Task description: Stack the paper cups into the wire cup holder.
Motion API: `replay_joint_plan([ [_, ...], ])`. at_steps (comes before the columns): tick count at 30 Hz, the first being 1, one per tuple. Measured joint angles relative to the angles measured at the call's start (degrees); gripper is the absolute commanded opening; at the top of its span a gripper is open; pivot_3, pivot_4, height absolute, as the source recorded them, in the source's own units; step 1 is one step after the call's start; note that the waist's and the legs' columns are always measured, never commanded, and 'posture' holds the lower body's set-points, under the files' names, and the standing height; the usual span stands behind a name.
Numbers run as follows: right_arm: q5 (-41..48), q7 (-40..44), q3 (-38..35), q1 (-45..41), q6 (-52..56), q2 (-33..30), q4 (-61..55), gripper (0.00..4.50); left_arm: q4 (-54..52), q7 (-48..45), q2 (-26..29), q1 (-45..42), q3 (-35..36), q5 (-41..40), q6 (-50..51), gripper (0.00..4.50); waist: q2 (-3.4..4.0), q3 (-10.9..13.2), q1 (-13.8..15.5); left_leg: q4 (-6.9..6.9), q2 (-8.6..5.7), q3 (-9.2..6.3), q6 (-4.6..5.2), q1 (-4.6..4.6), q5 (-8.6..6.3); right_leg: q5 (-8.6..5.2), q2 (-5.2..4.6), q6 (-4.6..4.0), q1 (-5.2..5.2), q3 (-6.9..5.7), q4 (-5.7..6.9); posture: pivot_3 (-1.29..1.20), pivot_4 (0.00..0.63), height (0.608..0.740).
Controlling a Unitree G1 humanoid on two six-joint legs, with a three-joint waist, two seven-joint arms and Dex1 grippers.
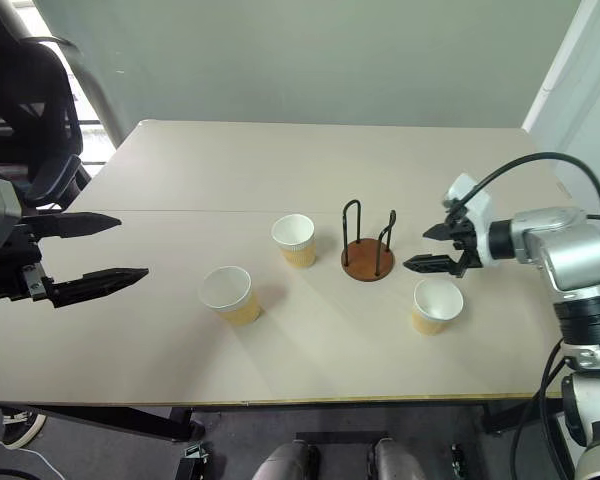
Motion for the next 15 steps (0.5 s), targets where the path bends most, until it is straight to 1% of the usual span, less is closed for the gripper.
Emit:
replay_joint_plan([
  [4, 0.2, -1.4, 1.2, 0.0, 1.7, 1.1, -1.2, 4.50, -1.4, 0.1, -0.1, 0.3, 0.5, -0.4, 0.6, 4.48, 0.00, 0.0, 0.1, 0.00, 0.00, 0.00, 0.00, -0.02, 0.00, 0.00, 0.00, -0.01, -0.01, 0.00, 0.00, 0.00, 0.150, 0.740],
  [8, 0.0, -4.4, 1.5, -0.6, 2.8, 4.3, -1.1, 4.50, -2.4, 0.3, -0.7, 1.1, 1.1, -0.5, 1.4, 4.48, -0.02, 0.0, 0.0, 0.01, 0.02, 0.00, 0.00, 0.00, 0.01, 0.00, 0.03, -0.04, -0.03, 0.00, 0.04, 0.00, 0.150, 0.740],
  [15, -1.1, -7.7, 2.6, -0.6, 0.5, 7.7, 2.1, 4.50, -3.8, 1.3, -1.5, 2.7, 3.0, -0.4, 2.1, 4.48, -0.03, 0.0, 0.0, 0.02, 0.04, 0.00, -0.01, -0.01, -0.01, 0.01, 0.04, -0.04, -0.05, 0.00, 0.04, 0.00, 0.150, 0.740],
])
